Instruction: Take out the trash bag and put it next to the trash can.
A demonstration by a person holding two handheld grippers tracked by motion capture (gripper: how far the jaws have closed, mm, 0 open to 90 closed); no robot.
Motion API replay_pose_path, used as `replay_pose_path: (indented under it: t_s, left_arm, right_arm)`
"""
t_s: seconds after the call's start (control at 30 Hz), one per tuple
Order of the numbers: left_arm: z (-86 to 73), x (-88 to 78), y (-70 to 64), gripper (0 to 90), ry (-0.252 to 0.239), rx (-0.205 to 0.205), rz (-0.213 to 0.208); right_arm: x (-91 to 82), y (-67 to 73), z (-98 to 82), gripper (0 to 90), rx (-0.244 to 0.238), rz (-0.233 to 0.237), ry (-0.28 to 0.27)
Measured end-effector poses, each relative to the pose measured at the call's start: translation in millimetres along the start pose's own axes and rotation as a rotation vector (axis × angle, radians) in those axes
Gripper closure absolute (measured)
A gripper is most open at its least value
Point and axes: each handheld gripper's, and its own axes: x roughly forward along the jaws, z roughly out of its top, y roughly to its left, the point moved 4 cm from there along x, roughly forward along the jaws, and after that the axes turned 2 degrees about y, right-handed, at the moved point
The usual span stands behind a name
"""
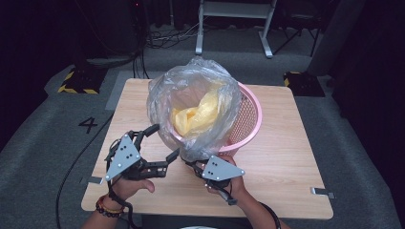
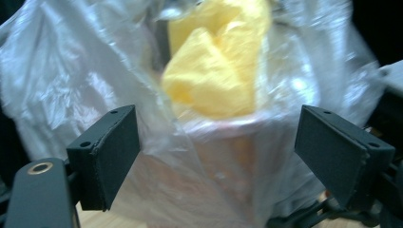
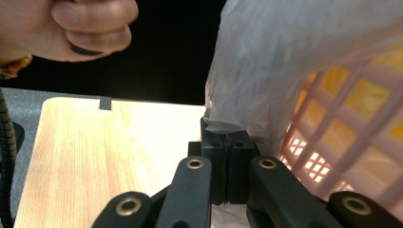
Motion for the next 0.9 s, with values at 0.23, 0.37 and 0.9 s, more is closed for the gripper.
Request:
replay_pose_path:
  t_s: [0.23,0.37,0.9]
  left_arm:
    - [-0.2,7.6,-21.2,10.5,0.035,0.026,-0.01]
    - [-5.2,15.3,-26.7,9.6,0.068,0.036,0.014]
    - [-27.5,28.6,-25.1,22.6,0.141,-0.028,0.183]
  right_arm:
    - [6.1,6.1,-5.1,89.2,-0.035,-0.008,0.04]
    - [8.4,8.1,-5.8,89.1,-0.052,-0.009,0.052]
    - [15.4,30.8,-8.8,87.4,-0.185,-0.023,0.076]
